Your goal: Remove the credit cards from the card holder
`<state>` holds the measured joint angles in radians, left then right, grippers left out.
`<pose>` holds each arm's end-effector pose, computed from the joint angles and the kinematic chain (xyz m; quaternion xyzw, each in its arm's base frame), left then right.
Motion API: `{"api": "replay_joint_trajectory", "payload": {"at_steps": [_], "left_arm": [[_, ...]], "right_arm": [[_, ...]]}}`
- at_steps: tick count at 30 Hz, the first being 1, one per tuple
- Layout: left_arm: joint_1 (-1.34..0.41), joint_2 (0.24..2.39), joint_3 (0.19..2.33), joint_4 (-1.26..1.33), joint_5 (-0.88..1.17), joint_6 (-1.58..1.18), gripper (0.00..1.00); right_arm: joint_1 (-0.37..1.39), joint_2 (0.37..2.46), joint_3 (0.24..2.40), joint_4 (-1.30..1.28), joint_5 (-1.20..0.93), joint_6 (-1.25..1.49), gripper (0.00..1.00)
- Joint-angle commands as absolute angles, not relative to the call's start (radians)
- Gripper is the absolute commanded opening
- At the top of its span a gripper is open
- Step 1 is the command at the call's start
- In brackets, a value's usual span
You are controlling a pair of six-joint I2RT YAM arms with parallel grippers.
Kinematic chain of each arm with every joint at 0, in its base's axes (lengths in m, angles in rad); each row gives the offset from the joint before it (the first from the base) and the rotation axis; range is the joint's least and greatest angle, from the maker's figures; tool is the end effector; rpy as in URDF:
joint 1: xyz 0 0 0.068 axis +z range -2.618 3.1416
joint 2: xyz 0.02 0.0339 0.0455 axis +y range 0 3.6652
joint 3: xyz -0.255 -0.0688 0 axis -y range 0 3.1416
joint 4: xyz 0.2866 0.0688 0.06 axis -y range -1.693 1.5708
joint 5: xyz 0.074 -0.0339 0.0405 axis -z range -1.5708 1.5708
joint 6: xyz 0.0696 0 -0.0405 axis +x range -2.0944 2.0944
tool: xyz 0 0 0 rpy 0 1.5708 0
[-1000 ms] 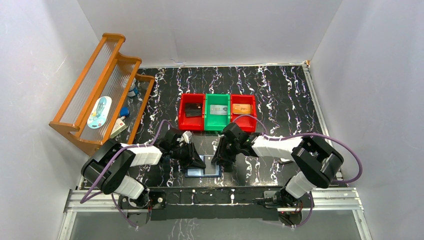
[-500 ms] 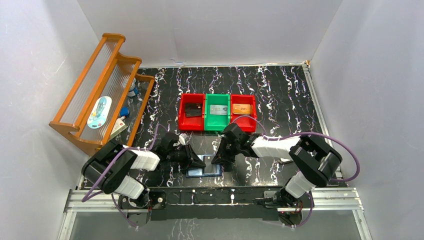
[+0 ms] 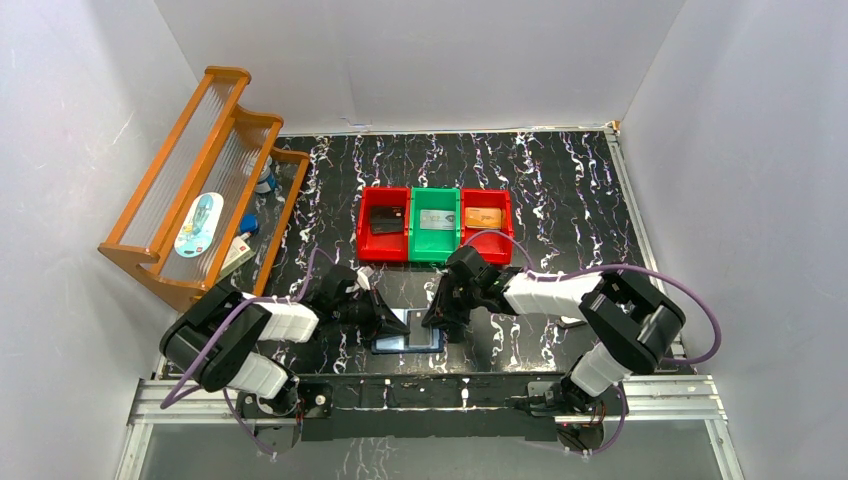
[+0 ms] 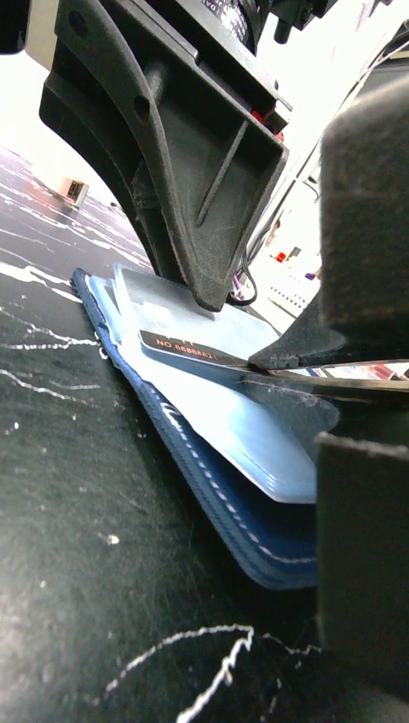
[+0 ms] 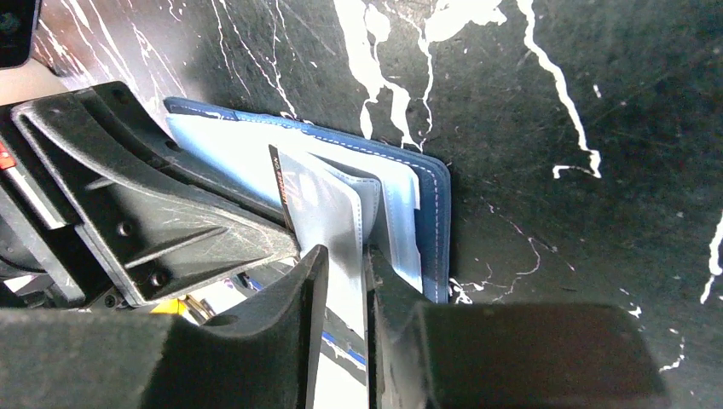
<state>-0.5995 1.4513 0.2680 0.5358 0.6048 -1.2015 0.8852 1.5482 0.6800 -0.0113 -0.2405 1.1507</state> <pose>0.1908 -0.1783 0.0448 -0.1267 0.8556 -0.4989 0.0552 0.1996 0.2702 0.0794 0.0833 0.9312 0.3455 0.0806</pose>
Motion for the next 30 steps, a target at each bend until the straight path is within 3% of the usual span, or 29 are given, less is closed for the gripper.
{"api": "replay_joint_trajectory", "payload": {"at_steps": [1,8,13,19,30], "left_arm": [[-0.603,1.398,0.28,0.524,0.569,-1.175,0.0],[-0.603,1.373,0.32,0.38,0.542,-1.098,0.0],[-0.603,1.336,0.338,0.312,0.521,-1.054,0.0],[-0.603,1.319,0.358,0.251,0.507,-1.019,0.0],[-0.603,1.292,0.385,0.169,0.49,-0.971,0.0]], "right_arm": [[0.902,1.513,0.722,-0.079,-0.187,1.132,0.31],[0.902,1.422,0.742,-0.161,-0.074,1.124,0.38],[0.902,1.395,0.715,-0.08,-0.112,1.118,0.38],[0.904,1.478,0.697,0.084,-0.246,1.133,0.37],[0.903,1.567,0.722,-0.01,-0.249,1.137,0.37]]}}
